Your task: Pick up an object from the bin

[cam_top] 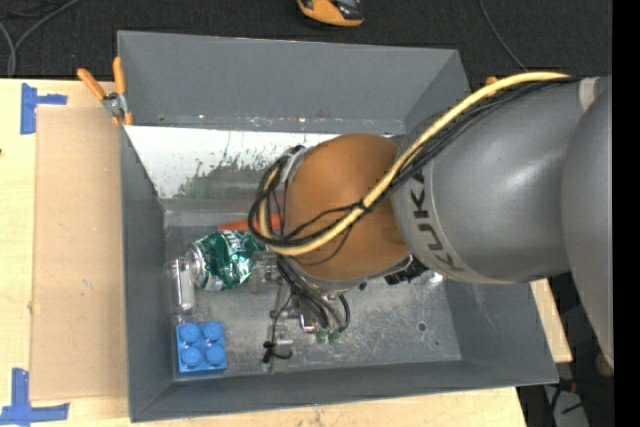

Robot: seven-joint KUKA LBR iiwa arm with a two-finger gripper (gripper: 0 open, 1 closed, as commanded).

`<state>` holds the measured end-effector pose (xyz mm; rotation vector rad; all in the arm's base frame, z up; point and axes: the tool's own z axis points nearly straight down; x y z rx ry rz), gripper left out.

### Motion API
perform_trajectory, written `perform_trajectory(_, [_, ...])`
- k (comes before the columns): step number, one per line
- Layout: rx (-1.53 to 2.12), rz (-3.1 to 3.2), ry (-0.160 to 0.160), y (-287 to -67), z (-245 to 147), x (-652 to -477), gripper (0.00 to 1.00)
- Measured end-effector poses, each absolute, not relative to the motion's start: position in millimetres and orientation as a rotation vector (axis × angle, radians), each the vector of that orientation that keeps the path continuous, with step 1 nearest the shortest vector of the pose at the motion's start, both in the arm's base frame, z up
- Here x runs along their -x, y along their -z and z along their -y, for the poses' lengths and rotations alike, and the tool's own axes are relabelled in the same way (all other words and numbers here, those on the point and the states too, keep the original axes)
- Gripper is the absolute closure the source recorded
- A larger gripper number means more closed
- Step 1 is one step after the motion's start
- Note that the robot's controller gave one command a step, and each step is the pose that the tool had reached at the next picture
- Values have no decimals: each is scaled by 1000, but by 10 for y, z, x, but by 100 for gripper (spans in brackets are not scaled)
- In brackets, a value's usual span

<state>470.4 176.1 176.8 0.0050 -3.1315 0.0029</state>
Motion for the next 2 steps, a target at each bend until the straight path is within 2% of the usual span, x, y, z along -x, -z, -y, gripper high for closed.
perform_trajectory(1, [5,3139,-1,-1809,-1748,-4726,0])
perform_trajectory(2, [103,3150,7,-714,-2477,-4738,0])
